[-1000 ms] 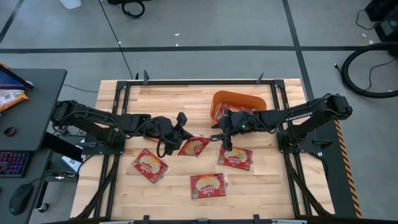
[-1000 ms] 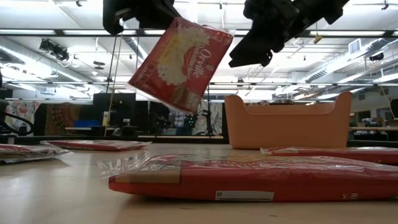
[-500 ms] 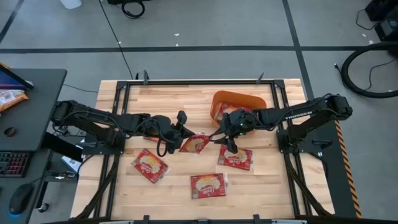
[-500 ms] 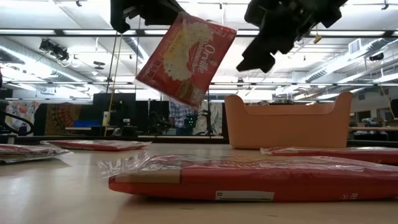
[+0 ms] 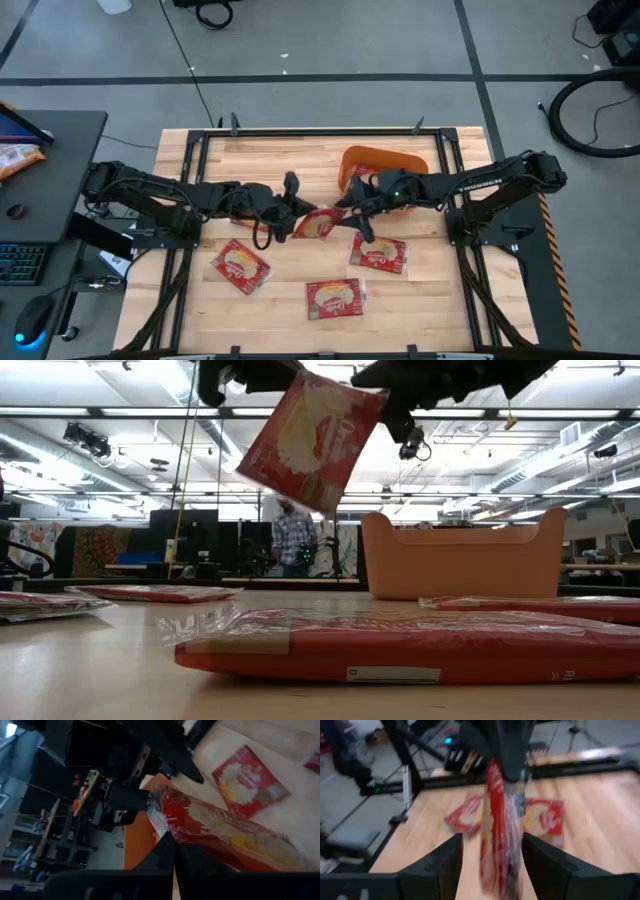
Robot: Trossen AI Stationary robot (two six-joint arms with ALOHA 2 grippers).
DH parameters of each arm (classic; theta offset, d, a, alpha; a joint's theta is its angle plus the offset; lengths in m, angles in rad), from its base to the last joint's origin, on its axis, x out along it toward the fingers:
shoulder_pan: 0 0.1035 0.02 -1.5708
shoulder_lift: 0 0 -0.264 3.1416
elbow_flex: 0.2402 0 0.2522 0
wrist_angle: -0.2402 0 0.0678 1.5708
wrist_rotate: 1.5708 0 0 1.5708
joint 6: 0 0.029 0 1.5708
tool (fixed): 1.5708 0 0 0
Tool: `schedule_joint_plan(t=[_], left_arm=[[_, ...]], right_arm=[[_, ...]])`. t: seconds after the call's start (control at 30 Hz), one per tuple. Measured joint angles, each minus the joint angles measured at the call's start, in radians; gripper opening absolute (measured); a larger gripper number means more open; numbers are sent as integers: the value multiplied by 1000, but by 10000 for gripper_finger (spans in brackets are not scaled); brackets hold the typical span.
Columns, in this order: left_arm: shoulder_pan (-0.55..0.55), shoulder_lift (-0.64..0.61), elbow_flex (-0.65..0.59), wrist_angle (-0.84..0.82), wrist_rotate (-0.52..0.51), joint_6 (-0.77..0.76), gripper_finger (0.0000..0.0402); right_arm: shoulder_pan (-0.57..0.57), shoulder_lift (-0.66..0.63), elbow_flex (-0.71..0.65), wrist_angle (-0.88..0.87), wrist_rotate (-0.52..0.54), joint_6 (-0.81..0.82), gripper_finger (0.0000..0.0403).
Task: Sort popcorn bags into baskets
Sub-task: Put the popcorn bag into the orange bin
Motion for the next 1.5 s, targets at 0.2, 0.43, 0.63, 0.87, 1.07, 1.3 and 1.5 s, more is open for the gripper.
schedule_joint_plan(t=[0.2,0.43,0.63,0.87,1.07,1.3,1.5], left_arm=[[-1,0,0,62,-29,0,8],[5,0,0,117,-28,1,9],[17,0,0,120,-21,1,11],[18,0,0,114,-22,-36,11],[7,1,-1,102,-31,-108,38],[-32,-10,0,2,-92,-348,120],[-43,-42,0,-189,52,-757,139]], right_arm=[[-1,0,-2,23,48,-8,200],[-1,0,-5,52,49,-21,159],[-1,0,-5,97,49,-56,115],[-10,0,-6,77,72,-77,36],[-27,0,-6,21,44,-83,20],[-45,-41,4,-191,50,-98,37],[-54,-92,55,-442,58,-156,29]])
